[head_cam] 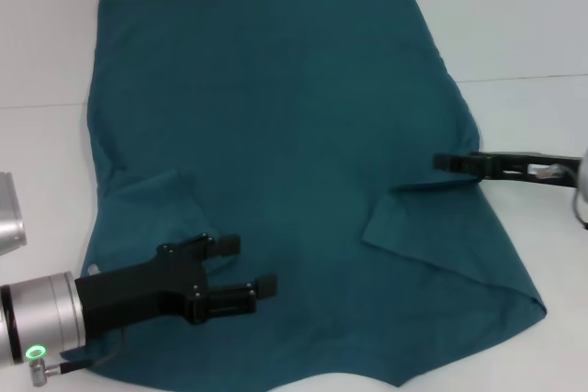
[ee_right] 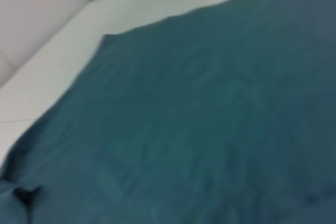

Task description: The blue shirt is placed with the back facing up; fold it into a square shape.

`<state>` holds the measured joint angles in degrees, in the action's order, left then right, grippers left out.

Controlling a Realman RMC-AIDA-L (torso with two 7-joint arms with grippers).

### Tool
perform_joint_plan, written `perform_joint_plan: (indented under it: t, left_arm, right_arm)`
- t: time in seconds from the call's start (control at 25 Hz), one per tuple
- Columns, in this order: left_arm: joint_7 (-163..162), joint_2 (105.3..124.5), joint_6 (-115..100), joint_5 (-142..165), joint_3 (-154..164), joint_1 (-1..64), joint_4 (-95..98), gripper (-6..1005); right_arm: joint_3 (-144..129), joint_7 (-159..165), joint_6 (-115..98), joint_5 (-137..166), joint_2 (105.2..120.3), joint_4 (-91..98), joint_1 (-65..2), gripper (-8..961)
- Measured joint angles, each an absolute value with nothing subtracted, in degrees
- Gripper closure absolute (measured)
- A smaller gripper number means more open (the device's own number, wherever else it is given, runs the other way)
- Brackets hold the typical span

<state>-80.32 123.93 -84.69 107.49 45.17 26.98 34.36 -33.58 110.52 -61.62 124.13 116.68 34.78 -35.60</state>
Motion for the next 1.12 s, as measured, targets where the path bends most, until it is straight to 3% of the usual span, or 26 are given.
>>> perform_joint_plan:
  t: [0.2, 0.36, 0.84, 1.12]
  left_arm:
    - [-80.3, 123.93, -85.0, 107.5, 45.2, 27.0, 34.4, 49]
    - [-80.2, 123.93, -84.9, 107.5, 45.3, 27.0, 34.4, 49]
    - [-80.1, 123.93, -84.6, 107.5, 45.2, 27.0, 34.4, 50]
    - [-80.1, 123.9, -84.5, 107.5, 45.2, 27.0, 34.4, 49]
  right_arm:
    - [-33.6, 119.8, -61.8, 129.0, 114.0, 34.9, -35.0, 164]
    - [-33.6, 122.7, -61.7, 131.8, 113.09, 34.9, -35.2, 134]
    - [-34.1, 123.3, -58.8, 131.8, 114.96, 33.8, -38.0, 113]
    - [-35.6, 123.3, -56.5, 131.9, 115.21, 32.0, -39.4, 113]
